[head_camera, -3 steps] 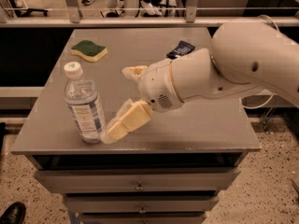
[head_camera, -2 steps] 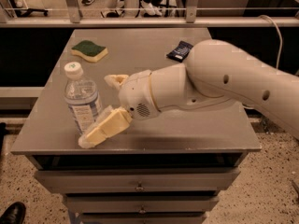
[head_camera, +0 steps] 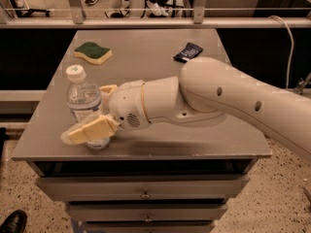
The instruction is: Pick blue plastic bottle
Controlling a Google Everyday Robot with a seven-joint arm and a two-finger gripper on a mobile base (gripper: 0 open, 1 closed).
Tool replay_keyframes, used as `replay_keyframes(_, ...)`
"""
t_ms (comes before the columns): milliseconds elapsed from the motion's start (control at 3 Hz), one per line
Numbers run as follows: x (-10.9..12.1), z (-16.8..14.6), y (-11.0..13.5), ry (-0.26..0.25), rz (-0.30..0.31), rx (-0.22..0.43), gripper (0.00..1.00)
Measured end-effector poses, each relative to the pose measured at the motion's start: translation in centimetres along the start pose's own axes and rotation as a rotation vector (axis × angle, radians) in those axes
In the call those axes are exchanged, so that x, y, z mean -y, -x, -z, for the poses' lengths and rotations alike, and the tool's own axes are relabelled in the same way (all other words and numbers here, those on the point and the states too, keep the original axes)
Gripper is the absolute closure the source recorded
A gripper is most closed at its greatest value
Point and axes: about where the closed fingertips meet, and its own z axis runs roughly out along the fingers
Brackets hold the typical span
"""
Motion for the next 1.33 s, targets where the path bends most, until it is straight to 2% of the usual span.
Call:
replay_keyframes(333, 0.2, 0.1, -0.1, -0.011, -0.011, 0.022, 0.49)
replay_keyframes(667, 3.7, 3.3, 0.4, -0.093, -0.004, 0.053, 0.80)
replay_keyframes(1000, 7.7, 6.9, 2.3, -0.177, 0.016, 0.112, 1.00)
replay_keyframes(1333, 11.5, 12.1, 4.4, -0.265, -0.029, 0.193, 1.00)
